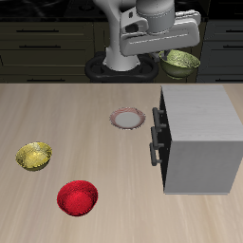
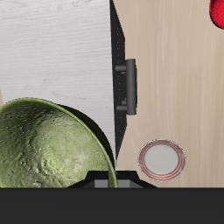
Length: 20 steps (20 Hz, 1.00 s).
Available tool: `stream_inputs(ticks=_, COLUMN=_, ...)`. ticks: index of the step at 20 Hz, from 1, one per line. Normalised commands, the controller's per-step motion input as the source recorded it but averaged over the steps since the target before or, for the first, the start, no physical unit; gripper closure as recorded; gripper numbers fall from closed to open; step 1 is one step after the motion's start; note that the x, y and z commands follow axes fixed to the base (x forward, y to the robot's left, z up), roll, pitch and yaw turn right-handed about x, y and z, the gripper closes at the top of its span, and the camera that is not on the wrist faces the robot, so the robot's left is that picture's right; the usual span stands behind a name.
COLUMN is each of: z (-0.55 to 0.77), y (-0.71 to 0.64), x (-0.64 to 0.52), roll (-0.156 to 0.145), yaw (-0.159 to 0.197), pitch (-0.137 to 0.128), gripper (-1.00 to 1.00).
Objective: Place the green bowl on the plate
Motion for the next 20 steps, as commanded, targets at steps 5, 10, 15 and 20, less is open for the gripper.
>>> stream_inputs(ticks=5, z=-0.08, y=-0.38, x=-0.02, roll=-0.054, yaw=-0.013, pitch=0.010, gripper=1.00)
stream_inputs(ticks=10, z=-0.06, y=-0.38, x=-0.08, roll=-0.083, yaw=0.019, pitch=-0.043, gripper=1.00)
stream_inputs(ticks=15, z=-0.24, y=-0.49, x=-0.10, roll=-0.067, yaw=0.001, pitch=0.030, gripper=1.00)
stream_inputs(ticks=20, z=-0.19, y=-0.27, x=-0.15, roll=-0.024, yaw=-0.002, pitch=0.017, gripper=1.00)
